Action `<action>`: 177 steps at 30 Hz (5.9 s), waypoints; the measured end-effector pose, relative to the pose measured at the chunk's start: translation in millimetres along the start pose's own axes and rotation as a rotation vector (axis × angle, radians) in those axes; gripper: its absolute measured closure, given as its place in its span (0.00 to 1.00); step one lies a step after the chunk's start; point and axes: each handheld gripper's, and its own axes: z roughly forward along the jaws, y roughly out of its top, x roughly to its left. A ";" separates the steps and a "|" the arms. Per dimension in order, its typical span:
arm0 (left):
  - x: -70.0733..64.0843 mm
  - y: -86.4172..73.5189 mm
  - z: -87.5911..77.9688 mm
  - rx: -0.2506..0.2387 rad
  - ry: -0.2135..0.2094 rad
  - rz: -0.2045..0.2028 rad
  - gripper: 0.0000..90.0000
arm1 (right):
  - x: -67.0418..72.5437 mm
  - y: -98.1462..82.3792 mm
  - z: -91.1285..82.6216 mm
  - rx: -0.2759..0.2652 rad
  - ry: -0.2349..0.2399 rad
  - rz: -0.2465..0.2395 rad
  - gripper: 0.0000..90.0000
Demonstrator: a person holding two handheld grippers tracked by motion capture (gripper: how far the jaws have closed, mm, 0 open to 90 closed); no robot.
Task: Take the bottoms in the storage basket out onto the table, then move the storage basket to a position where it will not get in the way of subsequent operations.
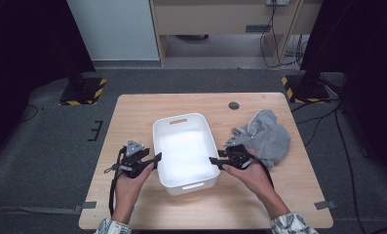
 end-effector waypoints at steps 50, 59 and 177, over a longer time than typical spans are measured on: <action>20.5 -0.4 10.8 0.040 0.009 0.010 0.77 | -4.2 0.5 2.2 0.008 0.020 -0.016 0.65; 32.5 -5.0 7.4 0.047 -0.023 -0.008 0.76 | 3.1 4.0 10.4 -0.002 0.023 -0.026 0.65; 144.5 -27.5 -48.7 0.071 0.100 -0.101 0.79 | 75.8 75.8 113.7 0.046 0.071 -0.109 0.55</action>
